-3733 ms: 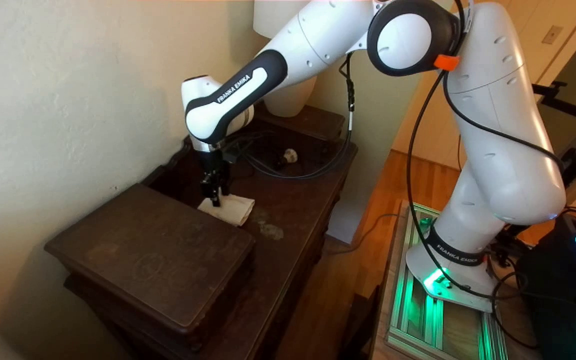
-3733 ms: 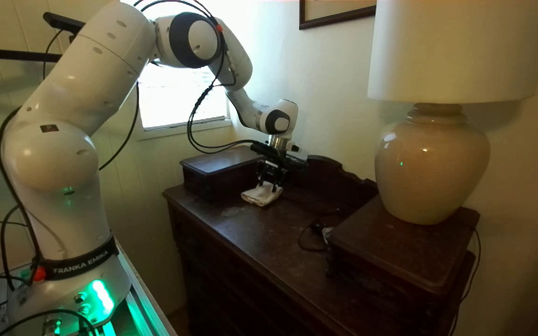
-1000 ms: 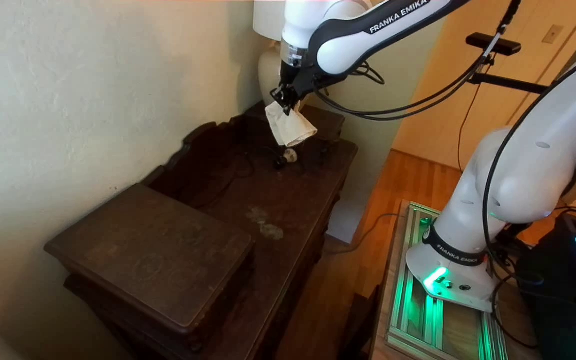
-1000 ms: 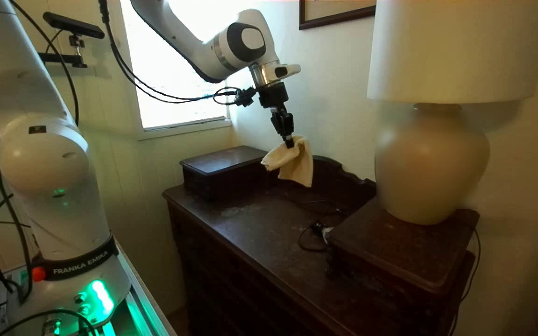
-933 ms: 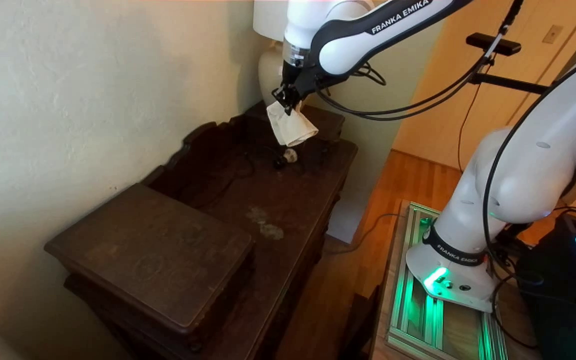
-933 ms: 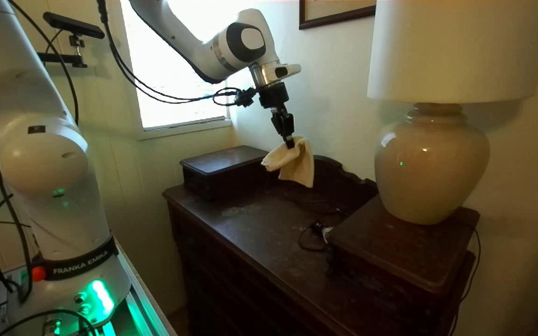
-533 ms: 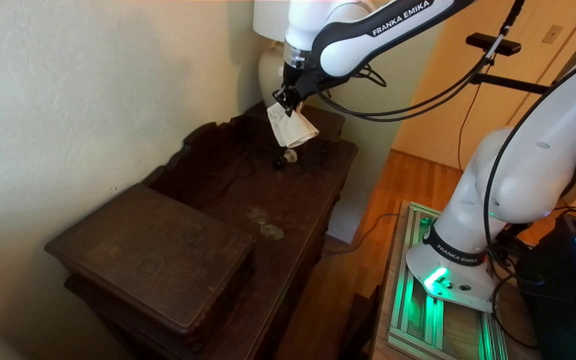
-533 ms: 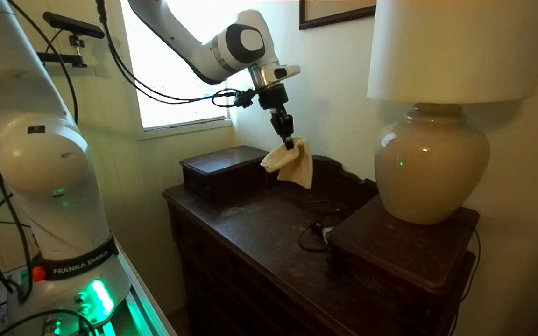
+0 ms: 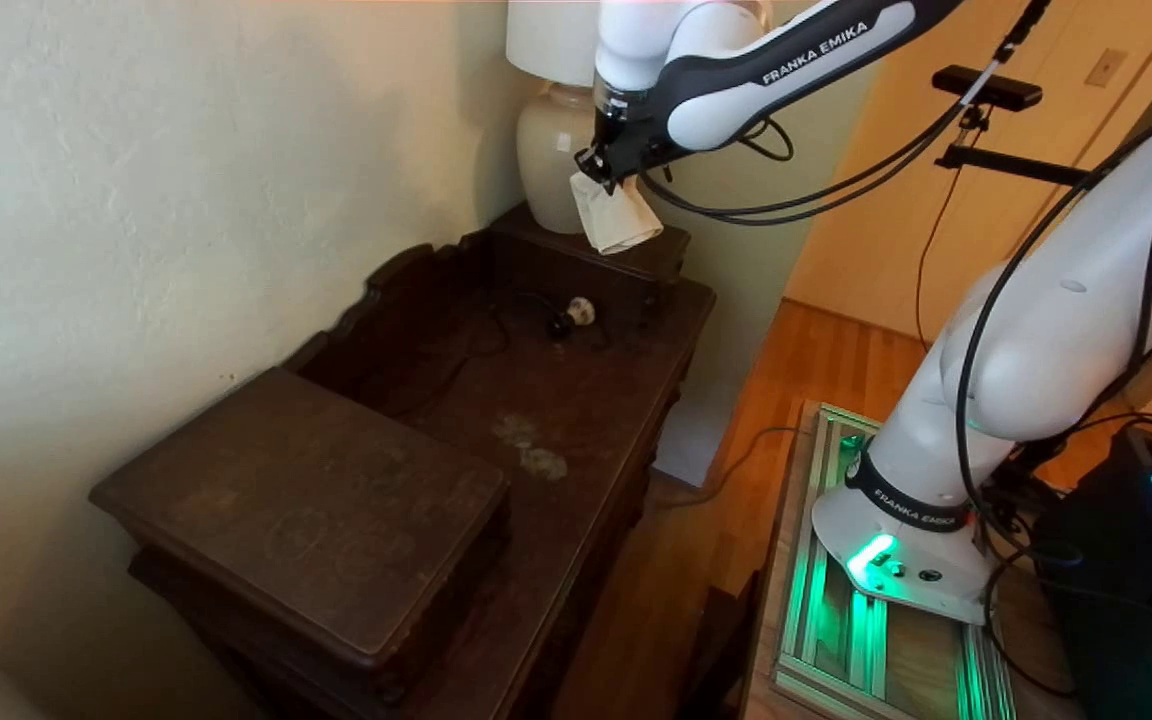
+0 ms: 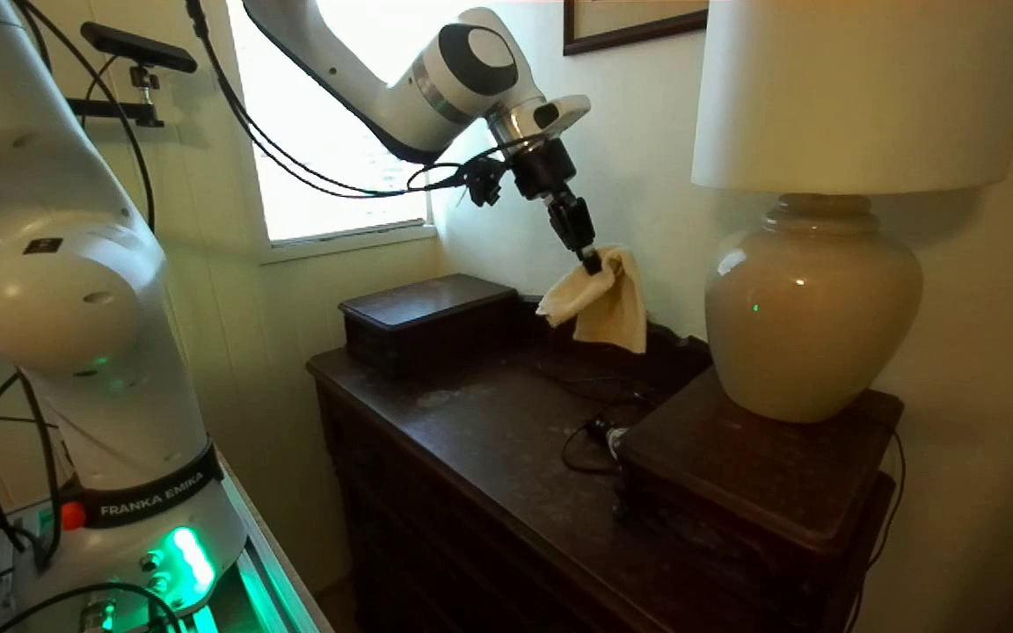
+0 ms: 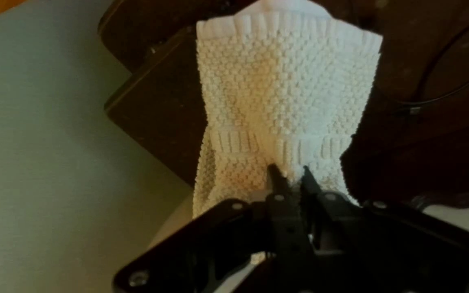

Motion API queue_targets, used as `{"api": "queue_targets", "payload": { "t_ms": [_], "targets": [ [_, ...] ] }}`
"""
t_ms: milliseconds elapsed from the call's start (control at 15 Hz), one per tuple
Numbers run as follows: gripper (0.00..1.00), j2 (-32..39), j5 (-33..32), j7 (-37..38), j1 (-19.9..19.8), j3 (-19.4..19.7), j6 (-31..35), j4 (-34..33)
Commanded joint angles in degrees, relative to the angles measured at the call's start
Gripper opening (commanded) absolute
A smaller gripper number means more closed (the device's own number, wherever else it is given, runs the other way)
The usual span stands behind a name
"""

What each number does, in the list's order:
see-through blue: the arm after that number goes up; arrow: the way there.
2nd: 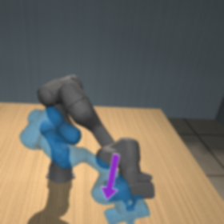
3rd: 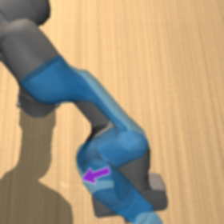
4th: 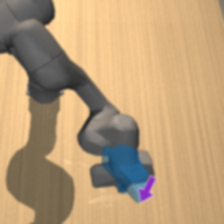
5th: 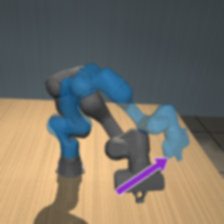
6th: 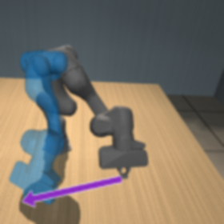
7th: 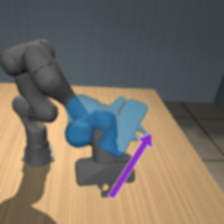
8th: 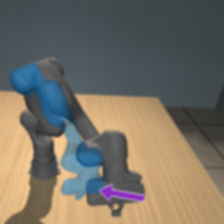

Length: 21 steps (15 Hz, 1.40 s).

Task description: Use the towel to wipe the lamp

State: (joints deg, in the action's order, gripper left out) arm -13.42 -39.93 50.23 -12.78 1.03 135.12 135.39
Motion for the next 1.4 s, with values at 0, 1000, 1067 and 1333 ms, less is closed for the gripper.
{"api": "queue_targets", "payload": {
  "t_ms": [0,1000,1067,1333],
  "targets": [
    [0.03,-1.29,-7.59,5.61,-2.26,0.8,-1.39,-0.91],
    [0.03,3.62,-12.4,1.26,-2.15,7.04,7.25,-4.77],
    [0.03,4.33,-11.48,-0.35,-2.03,7.73,8.94,-5.16],
    [0.03,7.16,-10.25,-4.04,-1.78,8.95,12.98,-6.89]
  ]
}}
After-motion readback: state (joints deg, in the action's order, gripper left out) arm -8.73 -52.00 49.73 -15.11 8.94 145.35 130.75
